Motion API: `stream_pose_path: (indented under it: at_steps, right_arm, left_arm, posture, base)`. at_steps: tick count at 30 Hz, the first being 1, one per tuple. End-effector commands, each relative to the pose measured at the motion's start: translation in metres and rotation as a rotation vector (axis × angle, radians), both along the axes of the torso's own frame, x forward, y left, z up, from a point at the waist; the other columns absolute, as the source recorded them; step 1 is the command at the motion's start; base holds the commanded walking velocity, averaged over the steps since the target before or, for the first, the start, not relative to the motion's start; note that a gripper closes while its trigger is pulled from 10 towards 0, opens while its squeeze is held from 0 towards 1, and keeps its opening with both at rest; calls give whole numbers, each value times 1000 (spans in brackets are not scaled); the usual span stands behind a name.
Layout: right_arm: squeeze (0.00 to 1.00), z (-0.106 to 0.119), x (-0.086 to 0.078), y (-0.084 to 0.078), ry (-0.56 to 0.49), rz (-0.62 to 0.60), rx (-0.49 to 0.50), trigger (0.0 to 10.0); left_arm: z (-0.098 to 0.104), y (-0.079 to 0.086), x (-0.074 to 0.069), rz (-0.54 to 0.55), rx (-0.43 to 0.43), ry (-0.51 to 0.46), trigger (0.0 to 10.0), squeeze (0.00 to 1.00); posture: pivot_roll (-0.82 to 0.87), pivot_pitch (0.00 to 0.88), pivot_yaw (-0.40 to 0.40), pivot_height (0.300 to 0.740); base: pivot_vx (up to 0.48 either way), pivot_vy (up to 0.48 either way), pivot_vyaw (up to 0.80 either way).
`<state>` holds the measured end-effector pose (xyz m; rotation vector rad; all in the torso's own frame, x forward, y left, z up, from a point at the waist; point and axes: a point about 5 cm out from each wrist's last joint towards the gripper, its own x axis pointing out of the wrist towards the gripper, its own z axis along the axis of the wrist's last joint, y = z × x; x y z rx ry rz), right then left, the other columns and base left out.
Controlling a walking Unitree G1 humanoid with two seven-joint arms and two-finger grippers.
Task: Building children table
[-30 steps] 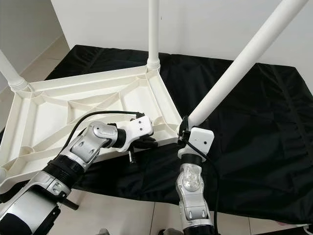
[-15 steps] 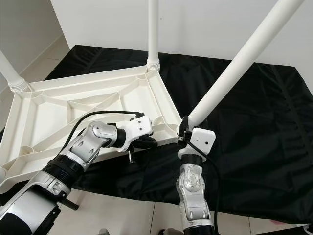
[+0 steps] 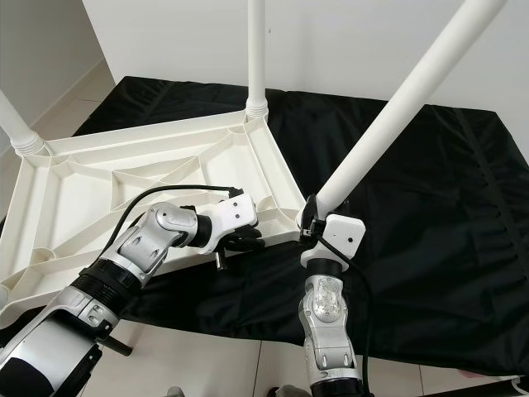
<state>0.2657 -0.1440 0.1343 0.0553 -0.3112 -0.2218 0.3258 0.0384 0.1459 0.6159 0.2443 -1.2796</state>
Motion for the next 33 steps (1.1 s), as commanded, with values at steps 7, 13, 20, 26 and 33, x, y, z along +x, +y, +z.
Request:
stream_pose_path:
  at_steps: [7, 13, 20, 26, 33]
  right_arm:
    - [0, -13, 0, -3, 73, 20, 15, 8314]
    - [0, -10, 2, -3, 54, 23, 1, 10000]
    - [0, -2, 5, -3, 15, 67, 10, 1804]
    - [0, 6, 9, -4, -12, 82, -10, 4353]
    - [0, 15, 15, -6, -37, 82, -14, 10000]
  left_arm:
    - [-2, 2, 2, 19, 24, -11, 10000, 0]
    - [-1, 3, 3, 22, 23, -16, 10000, 0]
    - [1, 3, 5, 26, 19, -21, 10000, 0]
    - [5, 4, 7, 36, 2, -27, 10000, 0]
    - [11, 6, 12, 59, -22, -31, 10000, 0]
  posture:
    - [-72, 44, 24, 740]
    - [-73, 37, 22, 740]
    - [-74, 29, 18, 740]
    - [-75, 21, 13, 740]
    - [-73, 20, 4, 740]
  base:
    - [0, 0, 0]
    - [0, 0, 0]
    - [0, 0, 0]
    - [0, 0, 0]
    - [0, 0, 0]
